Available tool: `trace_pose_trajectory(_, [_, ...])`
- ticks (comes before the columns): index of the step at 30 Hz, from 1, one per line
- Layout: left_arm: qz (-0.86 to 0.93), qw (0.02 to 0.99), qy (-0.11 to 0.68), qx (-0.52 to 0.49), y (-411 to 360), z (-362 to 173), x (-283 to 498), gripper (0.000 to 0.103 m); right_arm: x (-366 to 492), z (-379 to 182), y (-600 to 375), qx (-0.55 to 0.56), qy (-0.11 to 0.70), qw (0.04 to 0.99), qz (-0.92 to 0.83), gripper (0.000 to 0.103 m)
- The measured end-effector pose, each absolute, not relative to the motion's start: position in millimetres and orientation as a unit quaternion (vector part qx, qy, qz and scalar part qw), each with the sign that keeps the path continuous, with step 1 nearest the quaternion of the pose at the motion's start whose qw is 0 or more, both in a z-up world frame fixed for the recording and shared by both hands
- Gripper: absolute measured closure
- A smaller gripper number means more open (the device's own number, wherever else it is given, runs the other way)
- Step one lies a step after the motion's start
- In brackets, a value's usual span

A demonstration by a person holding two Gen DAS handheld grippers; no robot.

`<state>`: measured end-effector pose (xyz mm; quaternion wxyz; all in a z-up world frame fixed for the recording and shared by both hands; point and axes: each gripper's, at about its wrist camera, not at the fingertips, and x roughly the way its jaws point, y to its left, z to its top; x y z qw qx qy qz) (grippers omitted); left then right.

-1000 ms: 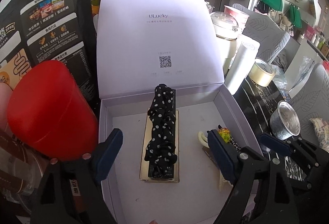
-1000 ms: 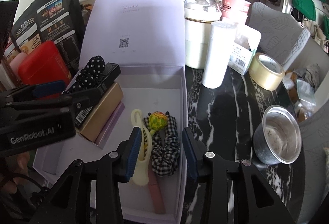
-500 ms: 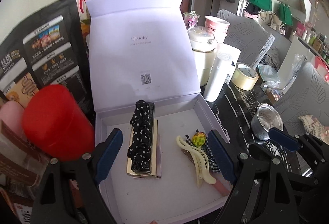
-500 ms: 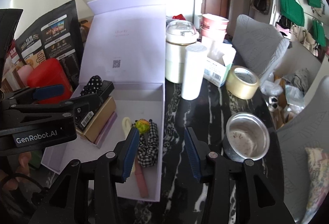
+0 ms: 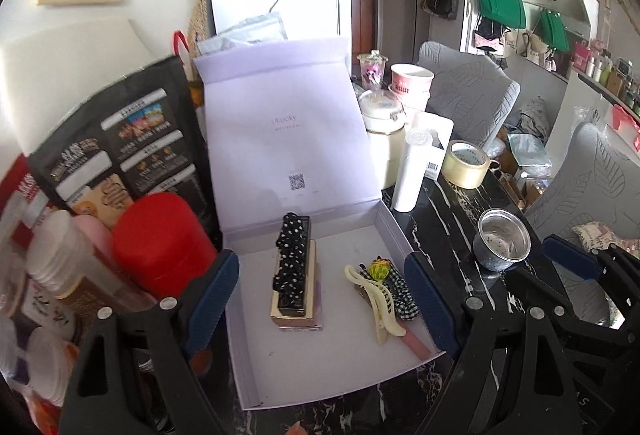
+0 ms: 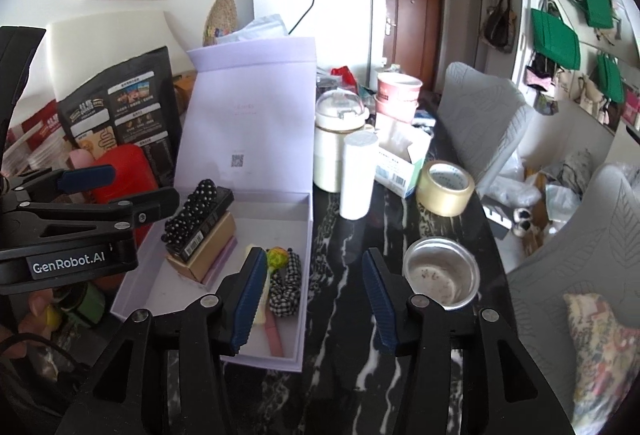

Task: Organize rigid objects
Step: 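Open both grippers and withdraw them from the white box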

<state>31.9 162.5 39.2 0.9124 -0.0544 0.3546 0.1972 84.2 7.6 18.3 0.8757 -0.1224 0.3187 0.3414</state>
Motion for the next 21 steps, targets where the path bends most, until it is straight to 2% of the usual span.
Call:
trace_pose_trajectory(7, [0.208,0.919,0.332,-0.040,148.8,59.9,0.2,0.018,62.8,36.3,-8.9,-0.113,0.304,0.879,0.350,0.045])
trace_pose_trajectory(15, [0.211,0.922,0.323,-0.032,132.8,65.2,-33.6,0.014,32.1,57.8,-27.0,-0.113,0.280,0.881,0.364,0.029])
trace_pose_trajectory(21, [0.213,0.922,0.320,-0.037,126.8,60.6,-58.1,0.014,10.4,66.2,-39.8,-0.112,0.265,0.884,0.367,0.027])
